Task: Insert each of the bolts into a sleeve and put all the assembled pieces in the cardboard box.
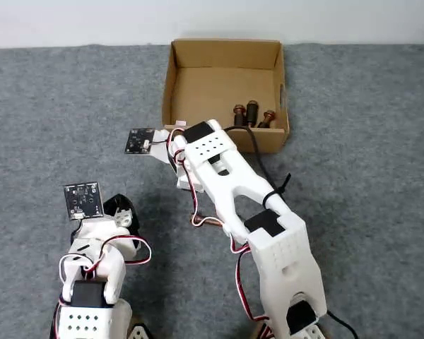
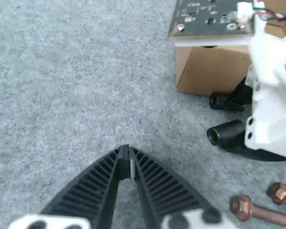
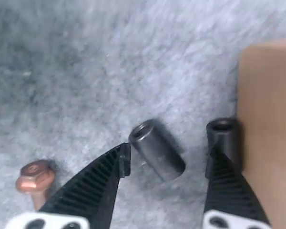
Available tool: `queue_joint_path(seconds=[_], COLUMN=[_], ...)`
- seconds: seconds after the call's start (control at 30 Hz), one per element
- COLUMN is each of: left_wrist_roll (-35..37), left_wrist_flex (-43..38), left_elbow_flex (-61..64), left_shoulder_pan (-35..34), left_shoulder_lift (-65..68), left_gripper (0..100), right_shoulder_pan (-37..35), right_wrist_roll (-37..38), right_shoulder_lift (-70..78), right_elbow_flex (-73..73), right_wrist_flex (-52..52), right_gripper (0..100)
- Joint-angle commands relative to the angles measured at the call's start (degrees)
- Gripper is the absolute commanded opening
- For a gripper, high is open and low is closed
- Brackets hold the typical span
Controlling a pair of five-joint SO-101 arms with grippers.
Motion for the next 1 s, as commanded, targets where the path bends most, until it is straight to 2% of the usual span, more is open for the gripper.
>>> queue_joint_path(seconds=[0.0, 0.27, 0.47, 0.57, 0.67, 0.97], left_wrist_roll=[0.35, 0.35, 0.35, 0.35, 0.35, 0.35], left_wrist_flex=[-1.76, -1.76, -1.76, -1.76, -1.76, -1.76], left_elbow_flex=[-0.31, -0.31, -0.31, -0.31, -0.31, -0.31], left_shoulder_pan=[-0.53, -0.53, -0.53, -0.53, -0.53, -0.53], left_shoulder_lift=[-0.18, -0.18, -0.18, -0.18, -0.18, -0.18], left_gripper=[1, 1, 1, 1, 1, 1], right_shoulder_pan=[-0.92, -1.36, -1.71, -1.45, -1.36, -0.48], right_wrist_roll=[3.16, 3.69, 3.34, 3.34, 2.73, -20.04], right_shoulder_lift=[-0.13, 3.91, 5.14, 4.97, 4.62, 3.74], right_elbow_flex=[-2.90, -2.99, -2.99, -2.99, -3.08, -8.44], right_wrist_flex=[-2.42, -3.65, -3.30, -1.63, 1.80, 10.95], right_gripper=[24.8, 23.8, 0.1, 3.9, 0.9, 0.9])
